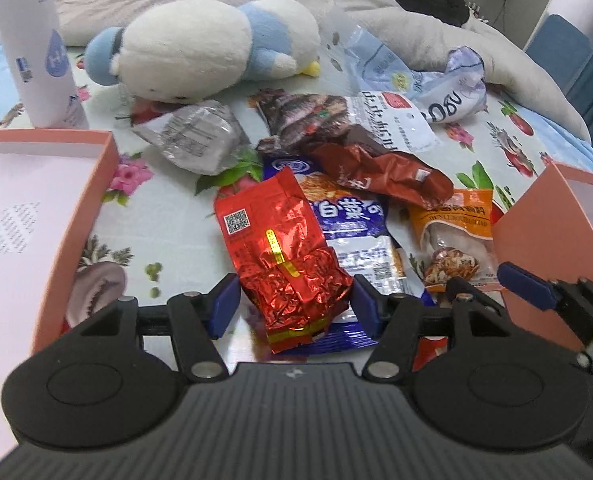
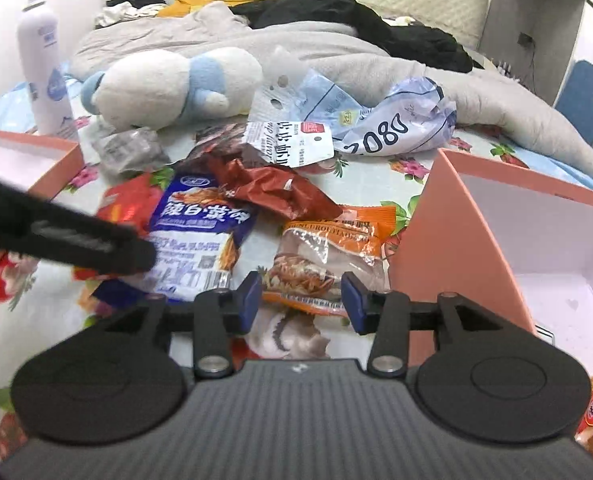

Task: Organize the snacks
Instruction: 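Move both open grippers toward the snack pile near the red tea bag, then grasp the red tea bag with the left gripper while the right grasps the blue spicy strip bag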

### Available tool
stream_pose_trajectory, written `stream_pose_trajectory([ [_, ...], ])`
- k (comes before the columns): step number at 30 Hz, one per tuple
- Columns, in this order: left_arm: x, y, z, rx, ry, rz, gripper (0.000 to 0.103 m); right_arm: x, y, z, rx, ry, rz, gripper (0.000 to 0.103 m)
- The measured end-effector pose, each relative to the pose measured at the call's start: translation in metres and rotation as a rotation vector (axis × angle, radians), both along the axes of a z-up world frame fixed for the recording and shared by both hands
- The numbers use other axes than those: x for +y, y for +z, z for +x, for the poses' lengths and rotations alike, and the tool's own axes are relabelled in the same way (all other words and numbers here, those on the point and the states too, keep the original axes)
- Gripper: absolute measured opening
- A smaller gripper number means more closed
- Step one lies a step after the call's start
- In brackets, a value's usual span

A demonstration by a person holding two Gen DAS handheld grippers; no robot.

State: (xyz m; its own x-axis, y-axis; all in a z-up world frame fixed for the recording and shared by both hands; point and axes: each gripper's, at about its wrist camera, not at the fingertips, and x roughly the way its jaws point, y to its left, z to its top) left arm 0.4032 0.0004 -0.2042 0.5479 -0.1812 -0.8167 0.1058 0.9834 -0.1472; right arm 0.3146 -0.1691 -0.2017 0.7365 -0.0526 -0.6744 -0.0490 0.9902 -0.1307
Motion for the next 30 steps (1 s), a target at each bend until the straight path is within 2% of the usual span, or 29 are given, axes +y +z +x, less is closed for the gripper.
stream_pose_trajectory([
  [4, 0.003, 0.003, -0.003, -0.002, 0.004, 0.013, 0.066, 0.001, -0.010, 0.015, 0.047, -0.043, -0.055, 0.048],
  [5, 0.003, 0.003, -0.004, -0.003, 0.002, 0.016, 0.066, 0.001, -0.011, 0.020, 0.056, -0.053, -0.062, 0.054],
  [8, 0.001, 0.002, -0.008, -0.001, -0.006, 0.028, 0.066, 0.003, -0.016, 0.029, 0.081, -0.027, -0.059, 0.064],
  [11, -0.001, 0.000, -0.011, 0.003, -0.012, 0.036, 0.066, 0.004, -0.025, 0.038, 0.109, -0.032, -0.069, 0.063],
  [14, -0.002, 0.001, -0.012, 0.005, -0.013, 0.037, 0.066, -0.007, -0.027, 0.046, 0.126, -0.051, 0.023, 0.062],
  [16, -0.002, 0.002, -0.013, 0.004, -0.015, 0.041, 0.066, -0.018, -0.028, 0.052, 0.156, -0.079, 0.122, 0.062],
  [17, -0.003, 0.002, -0.013, 0.002, -0.016, 0.042, 0.066, -0.021, -0.027, 0.054, 0.162, -0.078, 0.143, 0.060],
  [19, -0.003, 0.005, -0.014, -0.001, -0.019, 0.044, 0.066, -0.019, -0.025, 0.051, 0.162, -0.054, 0.137, 0.035],
  [20, -0.003, 0.006, -0.015, -0.005, -0.020, 0.047, 0.066, -0.017, -0.025, 0.049, 0.165, -0.052, 0.130, 0.014],
  [21, -0.003, 0.008, -0.016, -0.007, -0.020, 0.050, 0.066, -0.014, -0.025, 0.048, 0.170, -0.051, 0.122, 0.004],
  [30, 0.002, 0.027, -0.037, -0.031, -0.019, 0.059, 0.066, -0.002, -0.021, 0.018, 0.167, -0.028, 0.131, 0.003],
])
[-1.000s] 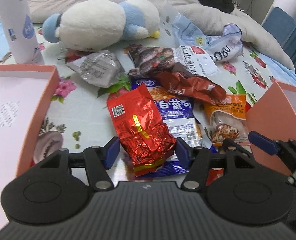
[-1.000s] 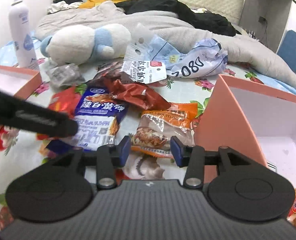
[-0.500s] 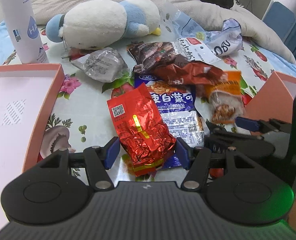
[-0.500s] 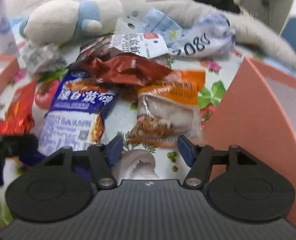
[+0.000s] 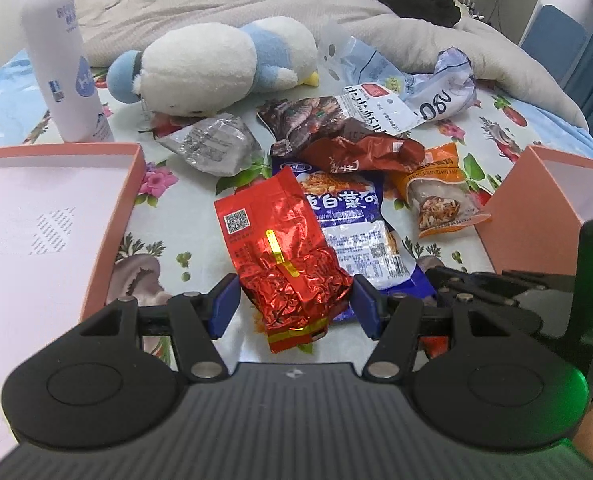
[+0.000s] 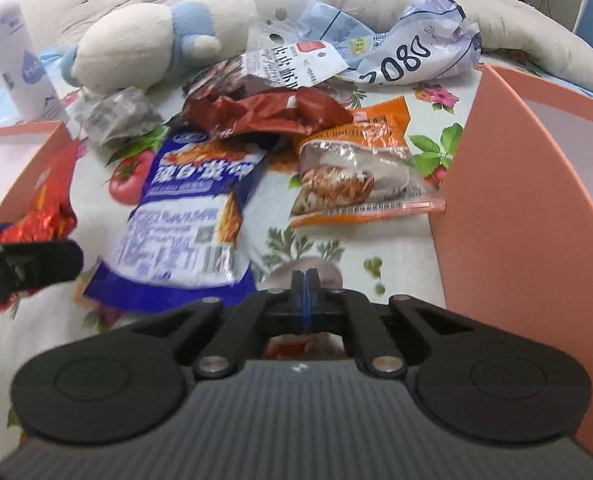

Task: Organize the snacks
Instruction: 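Grasp the red tea bag with the left gripper while the right grasps the blue spicy strip bag, then carry the red tea bag with the left gripper while the right carries the blue bag over the deep box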

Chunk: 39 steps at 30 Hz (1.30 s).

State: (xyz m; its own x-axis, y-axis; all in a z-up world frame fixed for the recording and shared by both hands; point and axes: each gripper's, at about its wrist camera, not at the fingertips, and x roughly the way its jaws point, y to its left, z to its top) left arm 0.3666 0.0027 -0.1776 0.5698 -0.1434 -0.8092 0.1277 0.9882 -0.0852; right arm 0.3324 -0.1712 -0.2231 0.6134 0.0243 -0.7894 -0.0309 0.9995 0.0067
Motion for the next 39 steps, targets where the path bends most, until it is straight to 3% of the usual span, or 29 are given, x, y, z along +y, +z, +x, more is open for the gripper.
stream_pose_trajectory([
  [8, 0.018, 0.004, -0.017, 0.000, 0.043, 0.012, 0.066, 0.007, 0.020, -0.028, -0.141, -0.043, 0.100, 0.010],
  [10, 0.026, 0.007, -0.019, -0.003, 0.059, 0.014, 0.066, 0.009, 0.023, -0.025, -0.161, -0.049, 0.134, 0.044],
  [11, 0.031, 0.008, -0.019, -0.005, 0.067, 0.014, 0.066, 0.010, 0.024, -0.022, -0.167, -0.037, 0.165, 0.076],
  [12, 0.035, 0.009, -0.019, -0.007, 0.074, 0.015, 0.066, 0.012, 0.024, -0.019, -0.171, -0.020, 0.188, 0.081],
  [17, 0.052, 0.012, -0.018, -0.014, 0.108, 0.023, 0.066, 0.030, 0.008, 0.007, -0.104, 0.024, 0.198, 0.081],
  [20, 0.060, 0.010, -0.017, -0.011, 0.123, 0.019, 0.066, 0.046, -0.010, 0.014, -0.060, 0.075, 0.129, 0.082],
  [23, 0.065, 0.007, -0.018, -0.011, 0.131, 0.011, 0.066, 0.058, -0.016, 0.006, -0.103, 0.128, 0.045, 0.081],
  [26, 0.067, 0.003, -0.018, -0.006, 0.129, 0.015, 0.066, 0.059, -0.017, 0.001, -0.117, 0.138, 0.034, 0.076],
  [29, 0.070, 0.000, -0.018, -0.003, 0.132, 0.008, 0.066, 0.062, -0.016, -0.001, -0.127, 0.149, 0.016, 0.066],
  [34, 0.069, -0.002, -0.020, -0.007, 0.127, 0.010, 0.066, 0.057, -0.012, -0.004, -0.131, 0.119, 0.018, 0.040],
  [35, 0.070, -0.002, -0.020, -0.007, 0.128, 0.007, 0.066, 0.056, -0.010, -0.004, -0.127, 0.117, 0.023, 0.033],
  [36, 0.069, -0.002, -0.021, -0.008, 0.130, 0.002, 0.066, 0.055, -0.008, -0.004, -0.122, 0.116, 0.027, 0.019],
  [39, 0.069, -0.002, -0.024, -0.010, 0.135, -0.008, 0.066, 0.055, -0.005, -0.006, -0.105, 0.121, 0.039, 0.013],
])
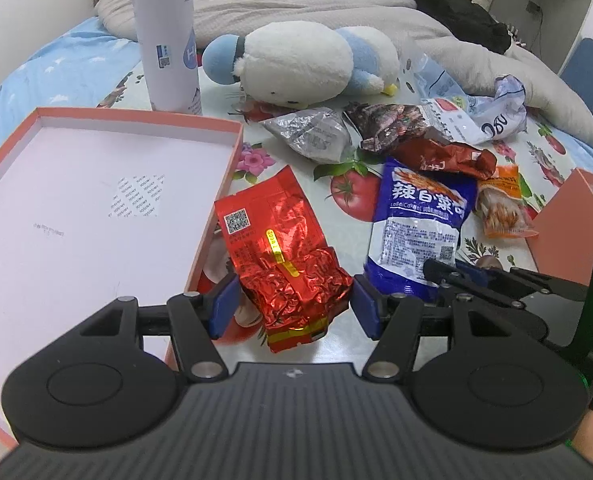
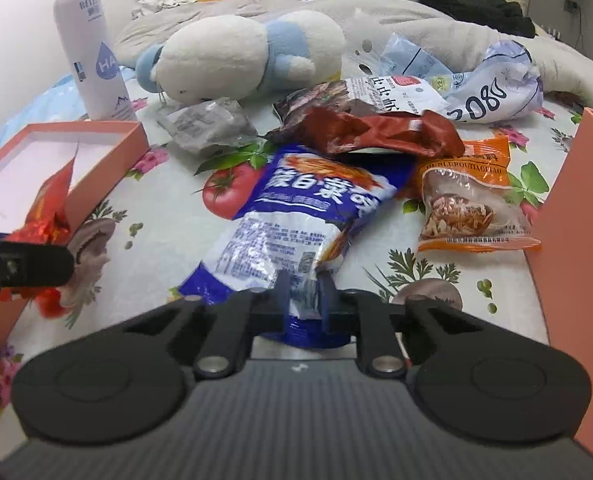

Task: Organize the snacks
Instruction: 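Carry the red tea bag with the left gripper while the right carries the blue bag over the deep box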

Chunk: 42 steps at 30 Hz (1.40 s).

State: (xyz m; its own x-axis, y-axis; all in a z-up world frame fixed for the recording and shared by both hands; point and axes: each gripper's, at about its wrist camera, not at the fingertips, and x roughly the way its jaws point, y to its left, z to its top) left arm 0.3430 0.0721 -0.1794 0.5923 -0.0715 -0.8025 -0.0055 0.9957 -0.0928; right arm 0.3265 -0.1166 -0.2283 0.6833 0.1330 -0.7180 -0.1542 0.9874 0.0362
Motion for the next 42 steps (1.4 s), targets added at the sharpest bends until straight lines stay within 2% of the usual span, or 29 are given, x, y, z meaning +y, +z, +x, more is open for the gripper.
stream_pose_trajectory([
  [6, -0.003, 0.016, -0.016, -0.023, -0.016, -0.012, 0.066, -0.006, 0.013, -0.027, 0.015, -0.004, 0.024, 0.009],
  [13, -0.020, 0.045, -0.053, -0.053, -0.069, 0.002, 0.066, -0.027, 0.050, -0.081, -0.004, -0.024, 0.043, 0.009],
  [24, -0.051, 0.110, -0.144, -0.111, -0.141, 0.025, 0.066, -0.058, 0.131, -0.178, -0.137, -0.036, 0.042, 0.009],
  [33, -0.081, 0.146, -0.201, -0.188, -0.196, -0.023, 0.066, -0.081, 0.172, -0.242, -0.222, -0.078, 0.024, 0.009],
  [42, -0.118, 0.162, -0.224, -0.207, -0.278, -0.076, 0.066, -0.121, 0.194, -0.286, -0.258, -0.177, 0.035, 0.009],
])
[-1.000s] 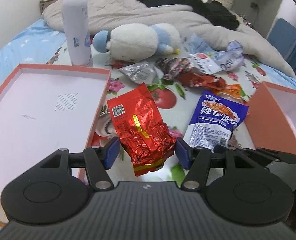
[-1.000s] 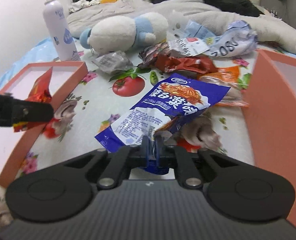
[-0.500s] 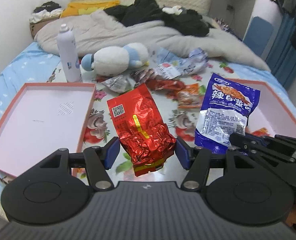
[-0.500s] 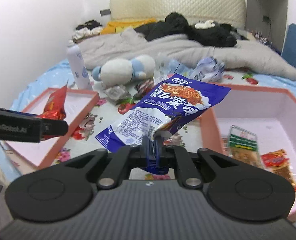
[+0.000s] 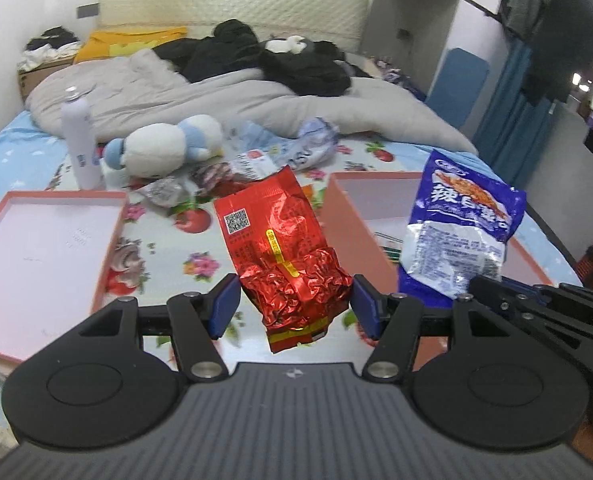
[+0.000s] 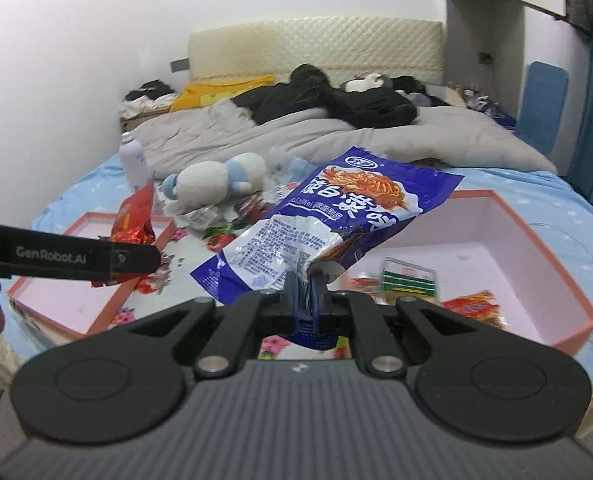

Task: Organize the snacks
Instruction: 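Carry the red tea bag with the left gripper while the right carries the blue bag over the deep box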

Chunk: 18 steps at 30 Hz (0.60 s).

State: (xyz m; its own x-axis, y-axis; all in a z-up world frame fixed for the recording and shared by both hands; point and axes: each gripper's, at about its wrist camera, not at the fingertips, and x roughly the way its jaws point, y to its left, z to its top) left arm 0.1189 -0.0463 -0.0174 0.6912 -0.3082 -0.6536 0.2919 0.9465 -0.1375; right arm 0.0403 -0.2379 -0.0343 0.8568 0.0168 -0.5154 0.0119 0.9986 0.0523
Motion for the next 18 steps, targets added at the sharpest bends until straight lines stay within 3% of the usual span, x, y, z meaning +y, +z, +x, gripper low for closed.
stream_pose_trajectory([
  [7, -0.046, -0.002, 0.010, 0.021, -0.069, -0.016, 0.066, -0.049, -0.004, -0.010, 0.019, -0.124, 0.027, 0.009],
  [18, -0.144, -0.011, 0.077, 0.031, -0.165, 0.008, 0.066, -0.121, -0.022, 0.032, 0.052, -0.212, 0.067, 0.009],
])
